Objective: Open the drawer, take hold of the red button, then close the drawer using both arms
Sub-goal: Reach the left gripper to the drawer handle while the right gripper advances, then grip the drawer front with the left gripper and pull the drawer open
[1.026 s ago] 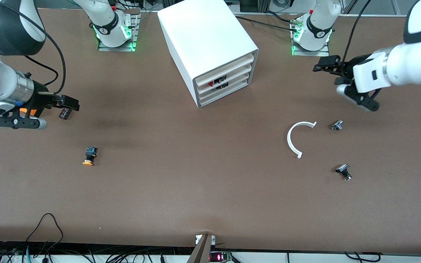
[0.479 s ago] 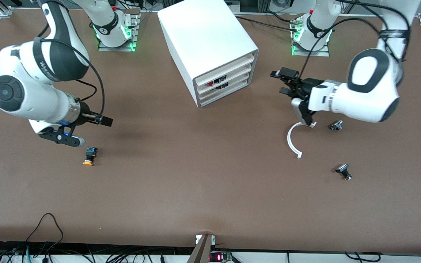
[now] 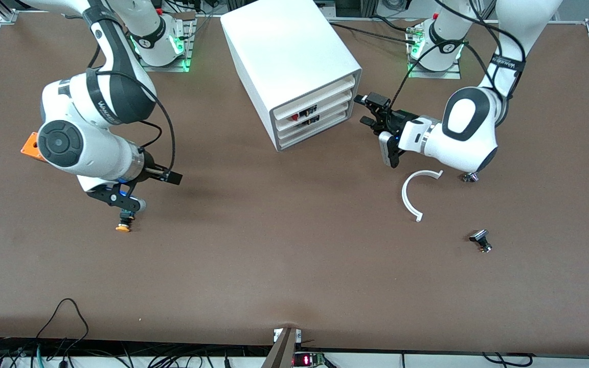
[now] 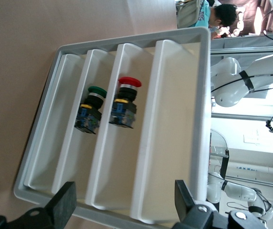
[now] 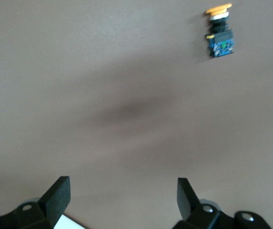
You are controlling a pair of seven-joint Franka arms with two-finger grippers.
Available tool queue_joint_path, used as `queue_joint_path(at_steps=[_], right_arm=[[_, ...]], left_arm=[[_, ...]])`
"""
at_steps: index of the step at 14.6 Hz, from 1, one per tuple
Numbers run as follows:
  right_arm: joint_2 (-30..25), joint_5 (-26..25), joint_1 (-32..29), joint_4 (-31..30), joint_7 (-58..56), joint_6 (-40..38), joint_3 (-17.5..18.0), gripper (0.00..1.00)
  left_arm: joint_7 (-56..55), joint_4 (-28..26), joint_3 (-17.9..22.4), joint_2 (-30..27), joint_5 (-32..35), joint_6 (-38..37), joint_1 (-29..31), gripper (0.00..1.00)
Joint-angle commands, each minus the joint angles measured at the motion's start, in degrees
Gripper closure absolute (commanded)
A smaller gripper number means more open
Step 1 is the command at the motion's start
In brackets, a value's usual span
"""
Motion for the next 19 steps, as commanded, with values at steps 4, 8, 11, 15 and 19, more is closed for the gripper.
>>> queue_joint_path(at_steps=[4, 8, 11, 15, 19], right_arm=[[2.41, 2.03, 2.62, 1.36, 7.6, 1.51, -0.08, 0.01], [3.29, 1.94, 5.09, 1.54, 13.76, 2.83, -0.17, 0.01], [4.0, 1.94, 6.75, 1.72, 17.45, 3.01, -0.17, 0.01], [4.7, 1.85, 9.57, 2.68, 24.05, 6.43, -0.17, 0.01], [6.72, 1.85, 10.89, 7.42, 27.83, 6.43, -0.17, 0.01]], left_arm=[[7.17, -5.39, -4.41, 4.17, -8.38, 5.03, 0.39, 0.35], [7.35, -6.98, -5.12, 4.35, -8.65, 6.1, 0.39, 0.35], [9.09, -7.95, -5.12, 5.48, -8.65, 6.1, 0.3, 0.37], [13.23, -7.95, -5.21, 8.57, -8.74, 6.97, 0.21, 0.4], [14.54, -8.39, -5.21, 9.79, -13.55, 7.42, -3.03, 0.65]])
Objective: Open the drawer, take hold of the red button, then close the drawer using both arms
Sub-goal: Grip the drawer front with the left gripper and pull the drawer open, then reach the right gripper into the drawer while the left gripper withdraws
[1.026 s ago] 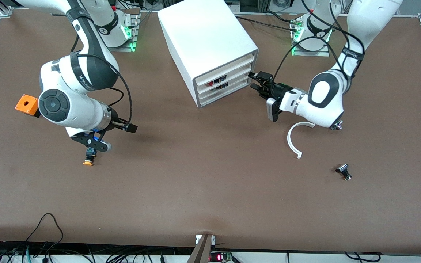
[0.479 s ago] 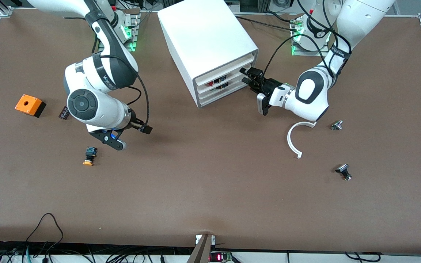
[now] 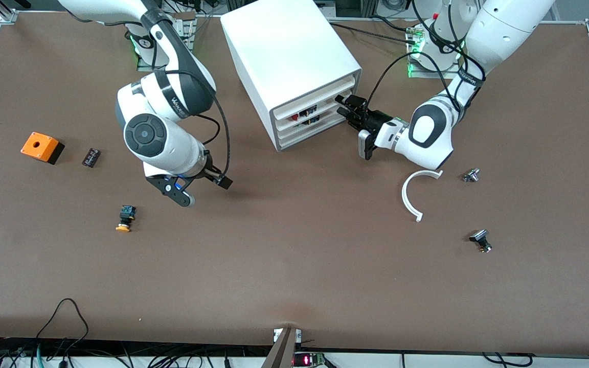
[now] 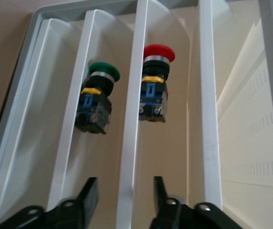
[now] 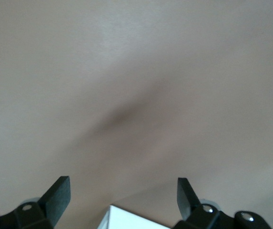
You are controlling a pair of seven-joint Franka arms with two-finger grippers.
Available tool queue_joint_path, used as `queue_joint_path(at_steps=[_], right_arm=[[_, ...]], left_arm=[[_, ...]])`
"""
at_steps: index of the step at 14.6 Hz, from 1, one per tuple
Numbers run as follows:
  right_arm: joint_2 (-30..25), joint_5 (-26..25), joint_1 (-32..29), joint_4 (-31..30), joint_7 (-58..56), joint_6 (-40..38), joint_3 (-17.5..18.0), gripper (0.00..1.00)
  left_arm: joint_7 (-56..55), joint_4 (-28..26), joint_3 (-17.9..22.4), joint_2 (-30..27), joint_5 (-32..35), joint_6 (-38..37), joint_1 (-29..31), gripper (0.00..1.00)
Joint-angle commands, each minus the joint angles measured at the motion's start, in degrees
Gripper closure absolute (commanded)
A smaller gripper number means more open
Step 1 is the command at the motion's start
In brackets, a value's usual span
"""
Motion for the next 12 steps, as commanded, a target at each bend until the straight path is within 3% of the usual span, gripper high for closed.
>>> queue_joint_path(at_steps=[1, 3, 4, 8, 12], right_arm=[[2.68, 0.56, 0.73, 6.0, 2.99, -0.63, -0.27, 0.01], [3.48, 0.56, 1.34, 8.29, 4.66, -0.63, -0.27, 0.01], [4.18, 0.56, 1.69, 9.61, 5.89, -0.72, -0.27, 0.01], [6.99, 0.56, 3.63, 15.41, 10.89, -1.33, -0.19, 0.01], [10.15, 0.56, 5.82, 21.47, 16.43, -1.94, -0.27, 0.01]], left_arm=[[4.12, -0.61, -0.22, 1.81, -5.83, 1.1, -2.94, 0.69], [6.5, -0.61, -0.14, 3.84, -6.47, 1.53, -3.21, 0.96], [6.86, -0.61, -0.05, 3.93, -6.47, 1.62, -3.12, 1.0], [5.99, 0.44, 0.56, 3.41, -6.21, 1.71, -2.33, 1.0], [2.05, 4.82, 1.18, 3.41, -2.8, 1.62, 0.82, 1.0]])
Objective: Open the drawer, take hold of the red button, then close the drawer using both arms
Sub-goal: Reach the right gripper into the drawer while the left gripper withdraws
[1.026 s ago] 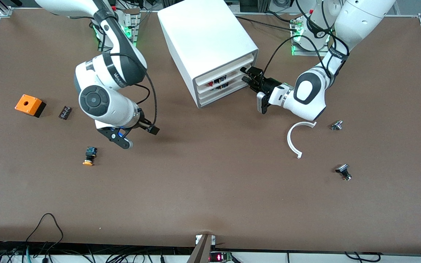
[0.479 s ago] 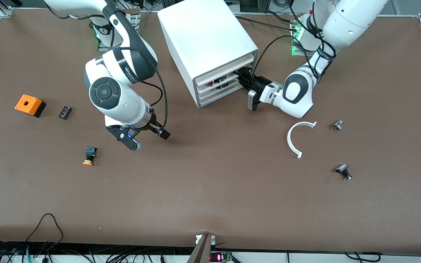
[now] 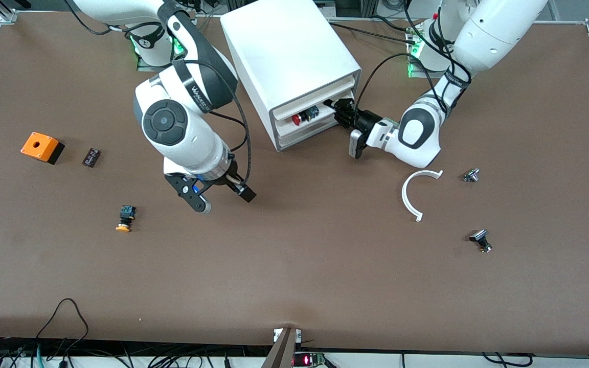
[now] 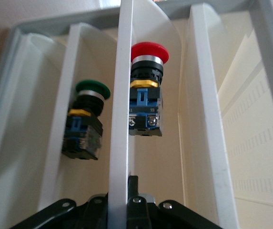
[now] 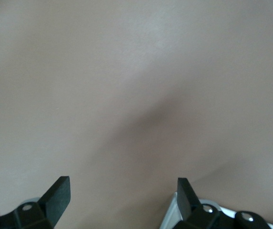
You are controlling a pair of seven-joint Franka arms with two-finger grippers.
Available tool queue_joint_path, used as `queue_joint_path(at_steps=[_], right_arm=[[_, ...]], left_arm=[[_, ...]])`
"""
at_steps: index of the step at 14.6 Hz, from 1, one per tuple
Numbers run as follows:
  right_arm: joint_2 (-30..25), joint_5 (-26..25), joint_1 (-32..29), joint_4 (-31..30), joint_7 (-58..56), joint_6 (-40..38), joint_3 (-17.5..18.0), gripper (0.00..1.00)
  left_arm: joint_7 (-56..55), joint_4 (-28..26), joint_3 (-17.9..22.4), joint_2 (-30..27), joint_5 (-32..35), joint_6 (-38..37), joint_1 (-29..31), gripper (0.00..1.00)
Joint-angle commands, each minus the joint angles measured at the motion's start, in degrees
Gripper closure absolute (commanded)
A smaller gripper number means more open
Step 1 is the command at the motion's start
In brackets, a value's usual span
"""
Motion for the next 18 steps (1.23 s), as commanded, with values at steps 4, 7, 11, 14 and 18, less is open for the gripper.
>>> queue_joint_path(at_steps=[4, 7, 11, 14, 18], right_arm=[[5.6, 0.55, 3.29, 9.86, 8.18, -2.31, -0.29, 0.01], [7.45, 0.55, 5.13, 13.19, 14.42, -1.69, 0.66, 0.01], [8.16, 0.55, 5.75, 14.7, 21.02, 1.38, 3.83, 0.01], [9.12, 0.55, 6.45, 14.7, 22.08, 3.49, 5.94, 0.01], [11.4, 0.46, 9.43, 14.61, 26.56, 6.75, 7.09, 0.01]], left_arm=[[-8.09, 7.92, 0.24, 0.43, 9.82, 1.18, 6.88, 1.0], [-10.37, 10.82, 0.33, 0.78, 12.12, 1.0, 8.04, 1.0], [-11.44, 11.0, 0.33, 0.87, 12.39, 1.18, 8.21, 0.0], [-14.67, 11.88, 0.33, -0.7, 12.65, 0.48, 9.53, 0.0], [-25.55, 19.33, 0.24, -3.78, 22.02, -5.83, 11.46, 0.0]])
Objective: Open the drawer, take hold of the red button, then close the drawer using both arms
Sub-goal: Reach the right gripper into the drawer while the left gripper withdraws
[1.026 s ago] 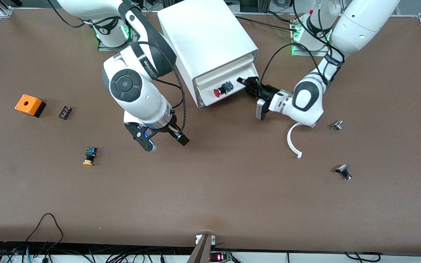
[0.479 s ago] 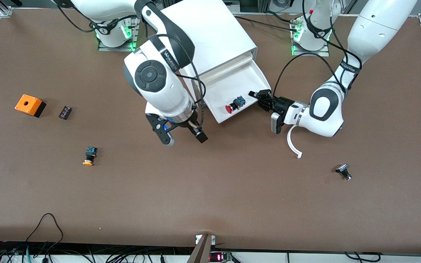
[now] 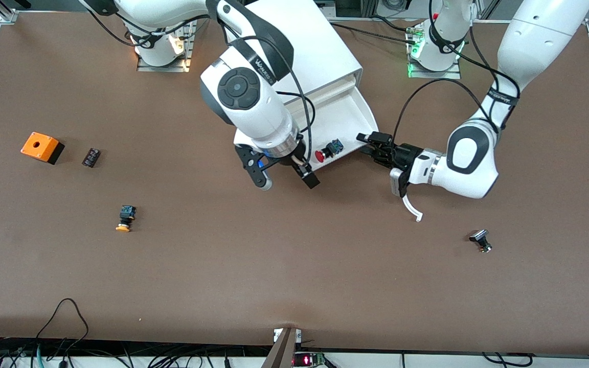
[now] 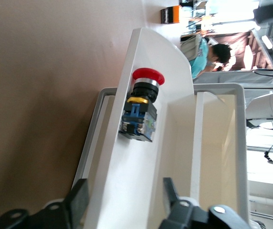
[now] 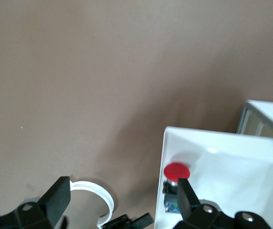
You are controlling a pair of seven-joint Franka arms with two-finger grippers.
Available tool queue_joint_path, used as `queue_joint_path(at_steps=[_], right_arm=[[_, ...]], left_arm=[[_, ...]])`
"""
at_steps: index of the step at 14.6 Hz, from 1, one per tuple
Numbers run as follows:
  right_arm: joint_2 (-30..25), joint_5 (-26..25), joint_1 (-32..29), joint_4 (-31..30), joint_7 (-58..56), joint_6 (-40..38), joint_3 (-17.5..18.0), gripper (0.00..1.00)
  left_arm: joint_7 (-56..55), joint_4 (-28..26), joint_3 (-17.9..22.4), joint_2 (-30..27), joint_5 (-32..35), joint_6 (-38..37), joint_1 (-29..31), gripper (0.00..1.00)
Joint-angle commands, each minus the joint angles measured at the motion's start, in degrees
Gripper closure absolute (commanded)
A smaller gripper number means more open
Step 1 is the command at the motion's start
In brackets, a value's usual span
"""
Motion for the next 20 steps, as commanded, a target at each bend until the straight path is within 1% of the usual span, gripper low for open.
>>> queue_joint_path(at_steps=[1, 4, 6, 8, 10, 12, 13, 14, 16, 17, 19, 20], right_arm=[[3.18, 0.14, 3.11, 2.47, 2.96, 0.83, 0.3, 0.01], [4.41, -0.65, 5.13, 1.42, 2.97, 0.57, 0.12, 0.01], [4.68, -2.57, 6.28, -0.77, 2.97, 0.39, 0.12, 0.01], [4.94, -4.07, 7.33, -2.79, 2.88, 0.48, 0.12, 0.01], [5.29, -4.16, 7.69, -3.77, 2.88, 0.39, 0.12, 0.01], [5.29, -3.81, 8.13, -3.77, 3.05, 0.3, 0.12, 0.01], [5.29, -3.81, 8.48, -3.77, 3.14, 0.22, 0.21, 0.02], [5.29, -3.81, 8.57, -3.77, 3.14, 0.21, 0.12, 0.05], [5.29, -3.9, 8.74, -3.77, 2.97, 0.04, 0.12, 0.21], [5.29, -3.99, 8.74, -3.77, 2.88, 0.04, 0.21, 0.32], [5.21, -4.08, 8.74, -3.77, 2.18, 0.04, 0.12, 0.62], [5.12, -4.08, 8.74, -3.68, 2.0, 0.04, 0.21, 0.71]], left_arm=[[-9.07, 6.67, -0.26, -2.95, 8.05, -6.31, 1.47, 0.0], [-20.39, 12.3, -0.26, -7.33, 16.66, -11.67, 1.47, 0.0], [-29.44, 16.78, -0.43, -9.79, 23.34, -16.07, 1.38, 0.0], [-36.39, 22.31, -1.22, -10.42, 32.12, -20.46, 1.29, 0.0], [-40.63, 26.28, -1.23, -10.68, 36.97, -23.02, 1.12, 0.0], [-42.05, 27.52, -1.4, -12.69, 45.56, -23.3, 0.77, 0.0], [-42.4, 26.83, -1.49, -14.88, 49.78, -22.16, 0.59, 0.0], [-43.36, 25.43, -2.19, -16.56, 52.7, -19.72, 0.59, 0.0], [-46.34, 21.31, -2.37, -19.37, 55.09, -14.53, 0.76, 0.0], [-47.58, 18.94, -2.37, -20.86, 56.14, -11.63, 0.85, 0.0], [-48.73, 14.54, -2.46, -23.5, 56.68, -6.97, 1.29, 0.0], [-48.82, 13.65, -2.37, -24.3, 56.77, -5.03, 1.38, 0.0]])
